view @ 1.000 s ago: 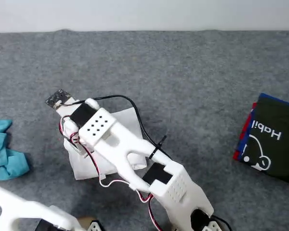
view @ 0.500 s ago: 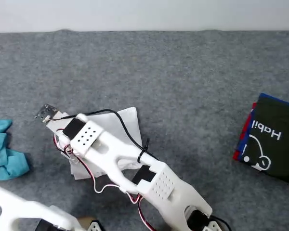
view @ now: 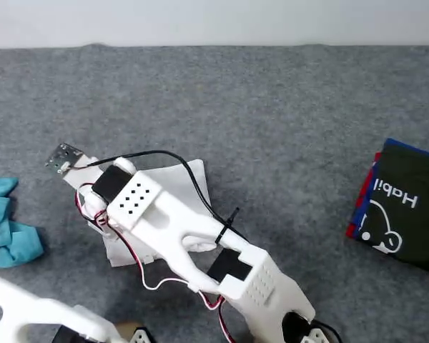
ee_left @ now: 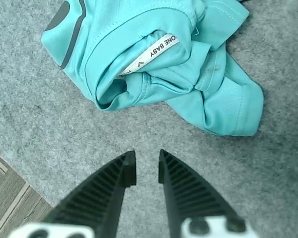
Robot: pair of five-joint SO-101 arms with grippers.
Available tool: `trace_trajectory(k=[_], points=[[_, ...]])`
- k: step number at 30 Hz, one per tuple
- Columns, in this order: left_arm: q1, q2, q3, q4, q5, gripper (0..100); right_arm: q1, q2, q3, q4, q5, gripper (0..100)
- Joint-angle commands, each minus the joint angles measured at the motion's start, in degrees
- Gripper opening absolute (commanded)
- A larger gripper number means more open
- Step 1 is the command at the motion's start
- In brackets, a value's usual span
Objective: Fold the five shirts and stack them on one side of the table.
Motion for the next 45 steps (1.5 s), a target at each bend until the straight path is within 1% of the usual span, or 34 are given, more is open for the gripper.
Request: trace_trajectory(k=[1, 5, 8, 11, 15, 17, 21, 24, 29, 31, 34, 41, 43, 45], points=[[0.26, -0.97, -0.13, 0.44, 0.18, 8, 2.07, -4.53, -0.35, 5.85, -4.4, 0.9], [0.26, -0.97, -0.13, 1.14, 0.18, 8, 5.58, -4.79, 0.0, 12.97, -10.29, 0.9], [0.35, -1.32, -0.22, 2.81, 0.18, 8, 8.75, -7.25, 2.29, 12.79, -13.8, 0.9], [0.35, -1.32, -0.22, 3.25, 0.18, 8, 9.63, -10.33, 6.51, 12.79, -15.38, 0.9], [0.35, -1.32, -0.22, 3.25, 0.18, 8, 11.38, -13.41, 14.59, 12.79, -20.57, 0.9], [0.26, -1.32, -0.22, 3.25, 0.18, 8, 12.53, -14.2, 17.76, 12.79, -21.8, 0.9], [0.09, -1.32, -0.22, 3.25, 0.18, 8, 14.29, -15.34, 23.12, 12.79, -23.47, 0.9], [0.18, -1.32, -0.13, 3.25, 0.18, 8, 14.64, -13.58, 25.76, 11.65, -23.82, 0.9], [0.26, -1.05, -0.13, 3.25, 0.18, 8, 14.2, -6.55, 25.93, 9.89, -23.82, 0.9], [0.26, -1.05, -0.13, 3.25, 0.18, 8, 14.2, -5.67, 23.74, 10.95, -23.82, 0.9], [0.26, -1.32, 1.27, 2.9, -0.09, 8, 14.55, -7.52, 19.6, 12.79, -23.74, 0.9], [0.26, -1.32, 1.89, 2.9, -0.09, 8, 14.73, -19.12, 19.34, 12.7, -23.65, 1.0], [0.26, -1.32, 1.8, 2.9, -0.09, 8, 15.78, -20.44, 20.31, 12.7, -23.65, 3.5], [0.26, -1.32, 1.8, 2.9, -0.09, 8, 16.48, -20.35, 22.07, 12.7, -23.74, 10.9]])
